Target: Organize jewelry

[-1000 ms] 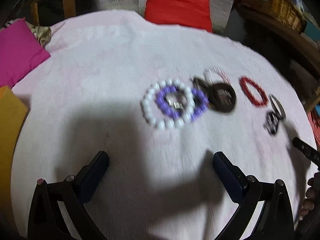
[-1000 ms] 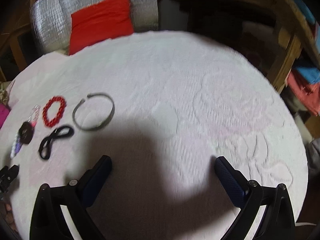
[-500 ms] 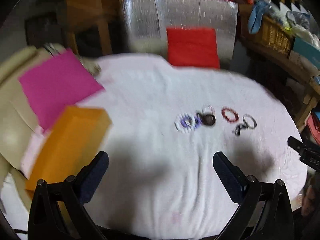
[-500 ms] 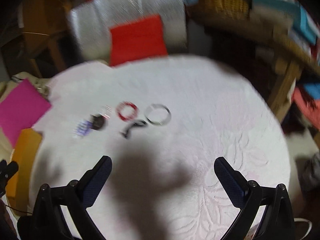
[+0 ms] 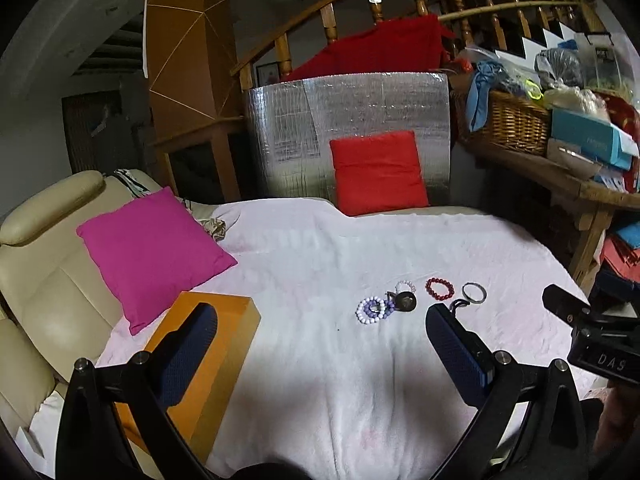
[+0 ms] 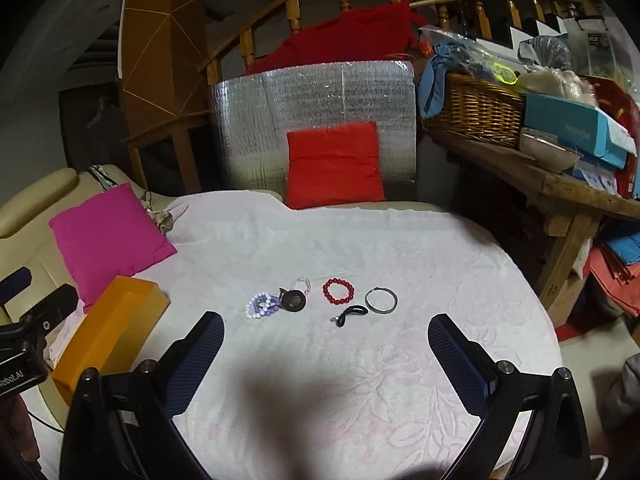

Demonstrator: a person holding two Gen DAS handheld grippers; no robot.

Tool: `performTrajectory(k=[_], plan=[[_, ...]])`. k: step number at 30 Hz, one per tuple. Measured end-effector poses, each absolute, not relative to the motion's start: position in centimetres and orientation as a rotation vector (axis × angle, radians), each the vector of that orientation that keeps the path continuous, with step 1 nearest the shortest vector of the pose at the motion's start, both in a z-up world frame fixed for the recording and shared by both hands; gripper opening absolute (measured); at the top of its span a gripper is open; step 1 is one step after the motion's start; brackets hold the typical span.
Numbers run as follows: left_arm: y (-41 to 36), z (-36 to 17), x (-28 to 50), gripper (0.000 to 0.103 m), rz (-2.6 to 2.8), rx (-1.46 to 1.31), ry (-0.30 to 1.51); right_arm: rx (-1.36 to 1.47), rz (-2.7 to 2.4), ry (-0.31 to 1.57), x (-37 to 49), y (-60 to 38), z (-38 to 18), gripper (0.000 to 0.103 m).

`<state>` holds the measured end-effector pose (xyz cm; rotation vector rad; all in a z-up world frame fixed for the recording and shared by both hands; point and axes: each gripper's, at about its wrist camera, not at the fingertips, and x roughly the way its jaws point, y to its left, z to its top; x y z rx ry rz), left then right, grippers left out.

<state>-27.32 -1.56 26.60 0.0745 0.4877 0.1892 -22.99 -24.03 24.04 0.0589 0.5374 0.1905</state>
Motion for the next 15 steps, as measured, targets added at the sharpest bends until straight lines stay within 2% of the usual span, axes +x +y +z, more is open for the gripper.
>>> performTrajectory(k=[15], plan=[[0.2, 24.7, -26.4, 0.103, 0.267, 0.062, 0.519, 0.078, 0.175, 0.589, -22.5, -22.9, 22.6, 0.103]])
